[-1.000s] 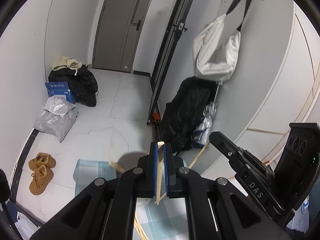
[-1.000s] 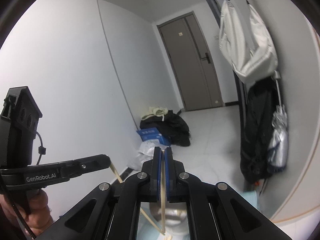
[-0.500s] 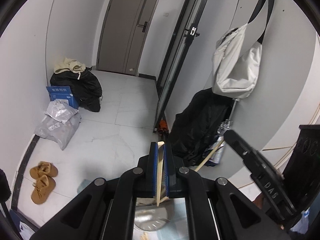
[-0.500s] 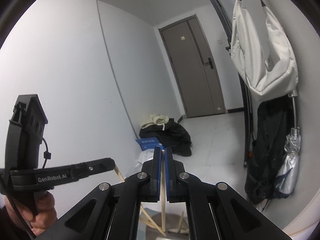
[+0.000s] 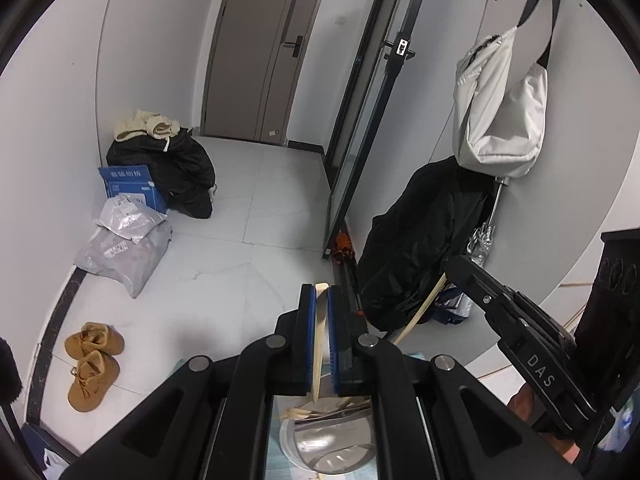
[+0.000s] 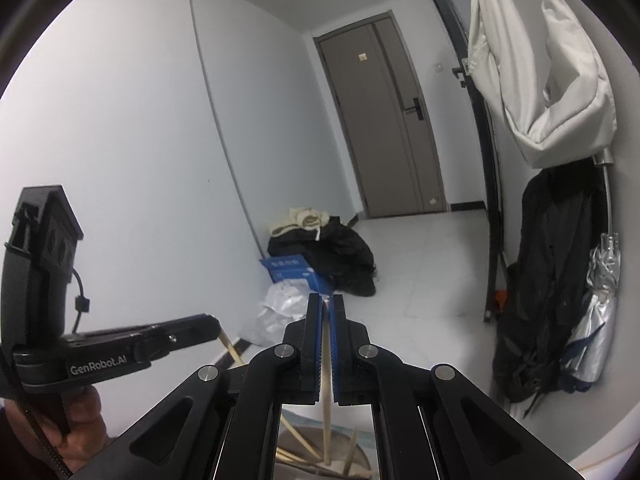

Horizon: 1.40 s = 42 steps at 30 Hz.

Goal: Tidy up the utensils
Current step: 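Carry both chopsticks over the white holder and open both grippers to drop them in, then move both open grippers back down toward the chopstick pile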

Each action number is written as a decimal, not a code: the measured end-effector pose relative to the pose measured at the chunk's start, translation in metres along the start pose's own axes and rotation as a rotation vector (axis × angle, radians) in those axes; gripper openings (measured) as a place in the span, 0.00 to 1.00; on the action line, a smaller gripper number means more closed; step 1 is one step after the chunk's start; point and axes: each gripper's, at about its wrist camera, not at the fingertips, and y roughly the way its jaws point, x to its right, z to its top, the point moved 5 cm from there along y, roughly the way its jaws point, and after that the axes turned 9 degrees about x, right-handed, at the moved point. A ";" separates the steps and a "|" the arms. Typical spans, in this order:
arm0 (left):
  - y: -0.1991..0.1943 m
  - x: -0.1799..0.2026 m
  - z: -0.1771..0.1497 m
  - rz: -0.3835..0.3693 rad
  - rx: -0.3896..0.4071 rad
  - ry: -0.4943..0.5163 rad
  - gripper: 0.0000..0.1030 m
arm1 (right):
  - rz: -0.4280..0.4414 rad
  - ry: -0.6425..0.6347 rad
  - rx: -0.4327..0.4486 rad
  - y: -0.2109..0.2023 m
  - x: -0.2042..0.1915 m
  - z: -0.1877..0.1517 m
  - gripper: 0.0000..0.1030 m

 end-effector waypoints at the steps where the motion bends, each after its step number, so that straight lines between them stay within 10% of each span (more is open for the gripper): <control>1: 0.001 0.000 -0.001 0.004 0.001 0.008 0.02 | -0.002 -0.003 -0.006 0.001 0.000 -0.004 0.03; 23: 0.008 0.004 -0.035 0.009 -0.079 0.003 0.02 | 0.027 0.054 -0.215 0.006 0.012 -0.067 0.06; 31: -0.010 0.003 -0.044 0.059 -0.096 0.006 0.05 | -0.015 0.067 -0.177 -0.028 0.016 -0.060 0.21; 42: -0.060 0.018 -0.047 0.106 0.008 -0.004 0.49 | -0.046 0.065 -0.118 -0.087 0.009 -0.052 0.39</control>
